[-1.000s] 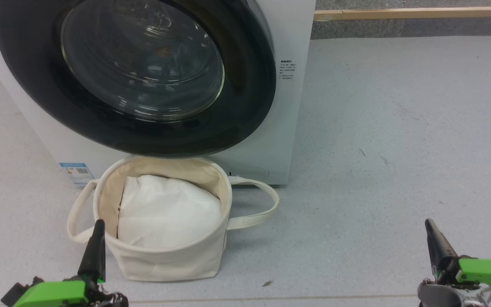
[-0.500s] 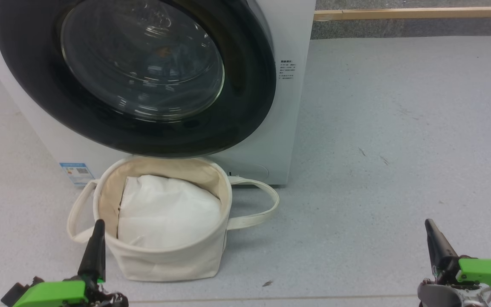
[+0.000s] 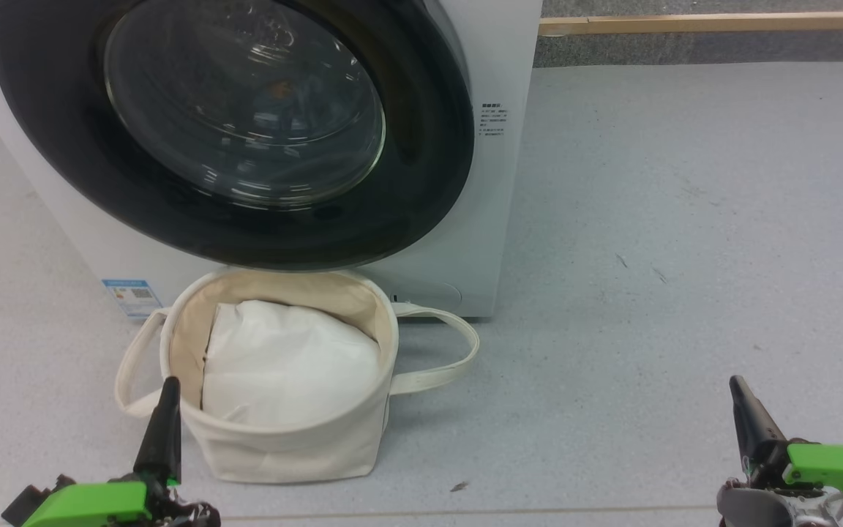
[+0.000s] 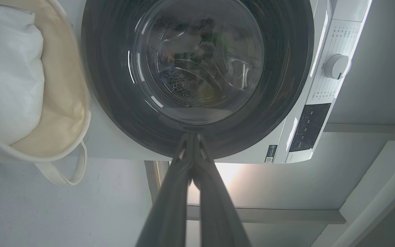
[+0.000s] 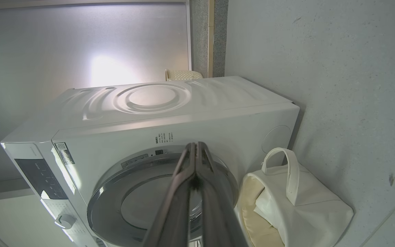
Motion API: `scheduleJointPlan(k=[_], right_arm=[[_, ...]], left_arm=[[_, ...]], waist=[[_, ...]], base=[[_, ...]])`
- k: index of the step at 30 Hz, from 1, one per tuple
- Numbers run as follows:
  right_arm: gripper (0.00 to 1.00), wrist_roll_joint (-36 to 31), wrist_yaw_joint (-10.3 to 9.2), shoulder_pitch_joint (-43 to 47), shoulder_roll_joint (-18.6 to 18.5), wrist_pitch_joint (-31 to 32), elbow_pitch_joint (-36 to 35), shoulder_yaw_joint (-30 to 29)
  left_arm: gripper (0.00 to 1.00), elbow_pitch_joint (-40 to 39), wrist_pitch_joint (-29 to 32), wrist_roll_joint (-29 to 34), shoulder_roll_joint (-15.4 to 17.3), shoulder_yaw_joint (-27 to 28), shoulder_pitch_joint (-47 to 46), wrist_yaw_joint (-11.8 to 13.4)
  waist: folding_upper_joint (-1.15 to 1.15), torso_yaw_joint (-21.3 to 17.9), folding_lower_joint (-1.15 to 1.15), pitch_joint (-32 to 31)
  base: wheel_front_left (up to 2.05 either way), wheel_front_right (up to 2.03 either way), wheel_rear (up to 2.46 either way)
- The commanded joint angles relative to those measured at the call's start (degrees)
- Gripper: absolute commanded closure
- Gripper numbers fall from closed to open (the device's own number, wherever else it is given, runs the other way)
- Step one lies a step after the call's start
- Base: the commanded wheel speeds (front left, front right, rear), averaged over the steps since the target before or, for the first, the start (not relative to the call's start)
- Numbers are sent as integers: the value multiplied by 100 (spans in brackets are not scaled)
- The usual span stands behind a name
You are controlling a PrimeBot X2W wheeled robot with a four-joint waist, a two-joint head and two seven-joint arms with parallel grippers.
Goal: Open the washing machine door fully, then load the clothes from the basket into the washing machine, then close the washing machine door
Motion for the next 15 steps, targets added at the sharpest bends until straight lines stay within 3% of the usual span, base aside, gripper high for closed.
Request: scheduleJointPlan(k=[1,15], right_arm=[[100,29,0,-288,-20,45,-181,116],[100,30,0,-288,-20,45,-181,116]], left_arm=[[100,-231,47,-21,31,196,-139,-39],[100,-231,47,-21,31,196,-139,-39]], waist=[[0,0,0,0],[0,0,0,0]], base=[[0,0,0],[0,0,0]])
